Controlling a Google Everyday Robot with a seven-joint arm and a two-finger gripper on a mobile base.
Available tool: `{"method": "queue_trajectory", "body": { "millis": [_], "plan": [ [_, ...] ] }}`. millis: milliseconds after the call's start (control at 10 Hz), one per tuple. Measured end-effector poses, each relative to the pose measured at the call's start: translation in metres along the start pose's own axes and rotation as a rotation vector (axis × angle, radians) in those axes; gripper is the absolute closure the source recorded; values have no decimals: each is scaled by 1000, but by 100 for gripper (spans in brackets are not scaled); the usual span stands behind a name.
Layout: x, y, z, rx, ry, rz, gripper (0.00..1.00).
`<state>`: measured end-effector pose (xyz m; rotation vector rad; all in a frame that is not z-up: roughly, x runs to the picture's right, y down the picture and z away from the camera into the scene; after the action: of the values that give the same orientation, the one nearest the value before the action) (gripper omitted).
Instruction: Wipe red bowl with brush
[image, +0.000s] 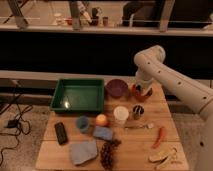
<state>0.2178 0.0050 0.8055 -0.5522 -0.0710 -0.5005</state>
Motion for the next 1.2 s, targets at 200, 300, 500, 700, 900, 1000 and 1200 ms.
{"method": "queue_trajectory", "body": {
  "millis": [200,300,500,700,900,1000,1200],
  "plan": [
    [2,1,9,-4,-10,1,100],
    [3,2,13,-6,-14,3,100],
    [4,1,18,-8,-19,2,100],
    [5,-3,22,-4,-21,-3,100],
    [-1,-12,23,1,-23,-18,100],
    [-4,-16,23,4,-23,-26,100],
    [-6,-20,25,6,-22,-33,100]
  ]
}}
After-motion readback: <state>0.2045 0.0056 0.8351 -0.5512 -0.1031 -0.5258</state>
